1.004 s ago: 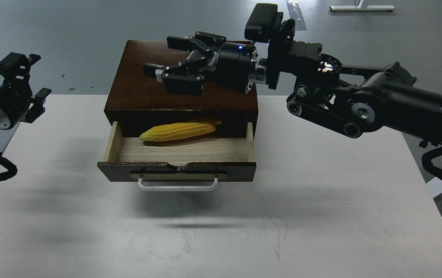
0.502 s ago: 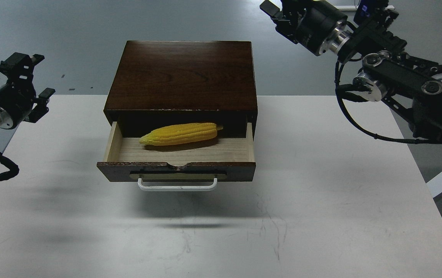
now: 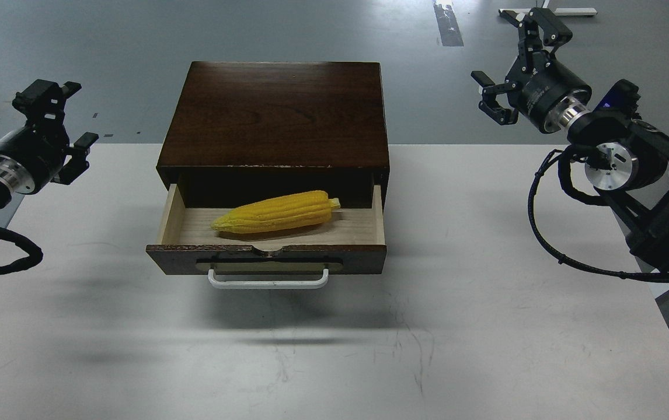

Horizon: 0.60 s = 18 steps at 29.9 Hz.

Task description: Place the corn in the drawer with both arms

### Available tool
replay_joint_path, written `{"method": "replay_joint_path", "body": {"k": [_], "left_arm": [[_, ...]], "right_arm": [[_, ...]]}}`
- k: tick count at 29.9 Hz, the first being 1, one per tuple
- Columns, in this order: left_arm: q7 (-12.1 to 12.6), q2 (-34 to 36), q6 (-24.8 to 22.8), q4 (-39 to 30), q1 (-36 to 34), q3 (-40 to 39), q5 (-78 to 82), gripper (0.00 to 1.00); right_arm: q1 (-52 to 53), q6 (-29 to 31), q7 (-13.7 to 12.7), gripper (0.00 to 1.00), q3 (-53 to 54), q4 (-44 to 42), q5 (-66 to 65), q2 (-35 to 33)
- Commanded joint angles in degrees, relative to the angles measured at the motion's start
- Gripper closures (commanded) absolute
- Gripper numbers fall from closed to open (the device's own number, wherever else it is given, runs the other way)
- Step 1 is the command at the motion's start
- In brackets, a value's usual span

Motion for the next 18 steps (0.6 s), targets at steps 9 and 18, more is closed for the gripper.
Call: {"method": "replay_joint_path", "body": {"k": [9, 18], "left_arm": [[-0.1, -0.7, 0.0, 0.0, 0.0, -1.4, -0.1, 0.02], [0.3, -0.8, -1.0, 0.0, 0.2, -1.9, -0.2, 0.02]], "right_arm": [[-3.5, 1.7, 0.4, 0.0, 0.0, -3.7, 0.1, 0.3], [-5.0, 6.4, 1.0, 0.0, -0.2, -4.3, -0.3, 0.7]]}}
